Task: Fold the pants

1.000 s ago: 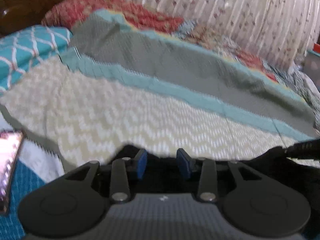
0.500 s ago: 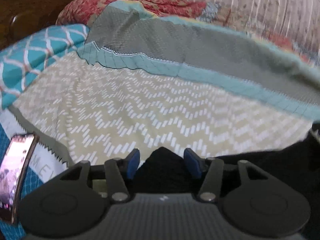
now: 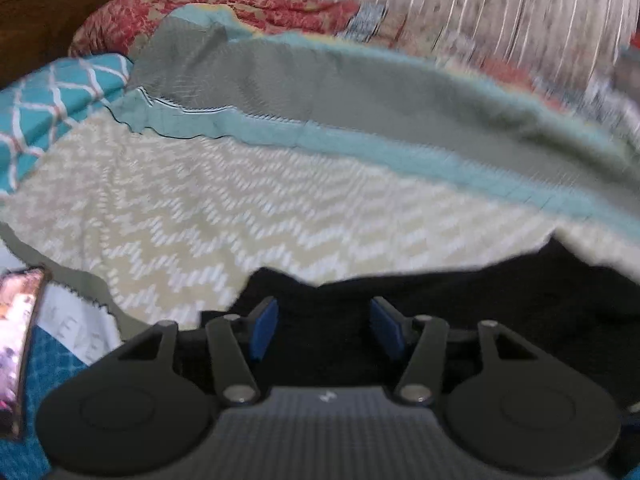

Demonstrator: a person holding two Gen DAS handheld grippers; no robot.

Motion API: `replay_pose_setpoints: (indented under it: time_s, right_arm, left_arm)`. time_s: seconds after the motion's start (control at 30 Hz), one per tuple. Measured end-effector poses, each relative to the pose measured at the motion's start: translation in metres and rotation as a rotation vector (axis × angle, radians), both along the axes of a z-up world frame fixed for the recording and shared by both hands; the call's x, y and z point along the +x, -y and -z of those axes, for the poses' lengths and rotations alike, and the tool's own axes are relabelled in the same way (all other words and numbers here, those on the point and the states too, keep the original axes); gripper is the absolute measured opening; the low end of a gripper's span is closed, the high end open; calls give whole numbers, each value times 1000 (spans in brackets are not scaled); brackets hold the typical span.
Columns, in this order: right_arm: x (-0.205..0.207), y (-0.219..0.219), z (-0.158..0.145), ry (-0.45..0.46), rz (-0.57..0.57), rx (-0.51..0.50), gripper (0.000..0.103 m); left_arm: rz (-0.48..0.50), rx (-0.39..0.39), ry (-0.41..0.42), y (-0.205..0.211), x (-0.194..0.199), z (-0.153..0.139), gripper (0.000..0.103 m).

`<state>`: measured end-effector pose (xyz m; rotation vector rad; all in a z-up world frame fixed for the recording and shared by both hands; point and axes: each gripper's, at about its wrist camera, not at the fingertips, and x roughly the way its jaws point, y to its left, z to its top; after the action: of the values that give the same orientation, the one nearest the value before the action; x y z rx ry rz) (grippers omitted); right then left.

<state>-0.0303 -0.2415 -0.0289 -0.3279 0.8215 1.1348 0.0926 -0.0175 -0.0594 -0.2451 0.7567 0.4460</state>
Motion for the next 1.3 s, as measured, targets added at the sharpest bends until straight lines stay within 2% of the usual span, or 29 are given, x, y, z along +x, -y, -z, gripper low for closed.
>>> replay_pose_setpoints:
  time_s: [0.03, 0.07, 0.1, 0.17, 0.2, 0.27, 0.33, 0.4, 0.43, 0.5, 0.53, 0.6, 0.67, 0.77, 0.87, 0.93, 1.0, 1.03, 1.07, 1.1, 1.17, 1.23, 1.3]
  right_arm:
    - [-1, -7, 7, 29, -4, -28, 40]
    - [0, -10, 12, 35, -7, -65, 25]
    - [9, -9, 14, 4, 5, -92, 7]
    - [15, 4, 5, -58, -10, -59, 7]
    - [14, 12, -2, -59, -36, -42, 7]
    - [8, 21, -14, -65, -89, -42, 6]
    - [3, 17, -4, -86, -103, -87, 7]
    - [1, 12, 19, -128, -83, -131, 13]
    - [1, 13, 23, -134, -68, -116, 15]
    - [5, 17, 18, -173, -39, -90, 19]
    - [8, 22, 11, -189, -22, -70, 28]
    - [12, 37, -4, -177, 9, -6, 36]
    - [14, 55, -15, -178, 49, 45, 36]
    - [13, 87, -21, -182, 151, 103, 36]
    - [19, 121, -17, -200, 275, 139, 36]
    - [24, 134, -11, -239, 370, 153, 36]
    - [28, 155, 0, -281, 477, 162, 36]
    - [33, 165, 5, -299, 527, 147, 35]
    - [37, 172, 13, -324, 578, 121, 31]
    - [39, 180, 20, -361, 601, 136, 24]
    - [39, 199, 14, -391, 625, 209, 24]
    - [36, 232, -7, -316, 681, 293, 27]
    - [37, 281, -20, -246, 799, 385, 30]
  left_arm:
    - [10, 44, -12, 2, 2, 5, 52]
    - [20, 77, -22, 3, 3, 6, 52]
    - [26, 84, -33, 3, 5, 6, 53]
    - [8, 77, -50, -3, 8, 2, 54]
    - [-14, 72, -61, -8, 10, 2, 54]
    - [-35, 18, -65, -21, 11, 6, 63]
    - [-43, -2, -71, -27, 14, 12, 67]
    - [-37, 30, -83, -22, 16, 14, 69]
    - [-35, 48, -90, -19, 16, 14, 69]
    - [-44, 38, -88, -18, 10, 5, 68]
    - [-51, 10, -64, -20, 3, -5, 65]
    - [-60, -28, 4, -20, -12, -25, 65]
    - [-58, -63, 88, -14, -27, -44, 65]
    - [23, -114, 173, 11, -36, -63, 65]
    - [149, -100, 155, 48, -29, -57, 65]
    - [200, -62, 79, 68, -19, -38, 65]
    - [197, -50, -46, 76, -9, -8, 65]
    - [191, -14, -122, 79, -4, 11, 67]
    - [209, 42, -123, 84, -5, 22, 72]
    - [217, 89, -99, 89, -9, 22, 73]
    - [213, 83, -137, 91, -6, 12, 71]
    - [205, 27, -129, 89, -6, -5, 71]
    - [194, -12, -79, 89, -12, -24, 72]
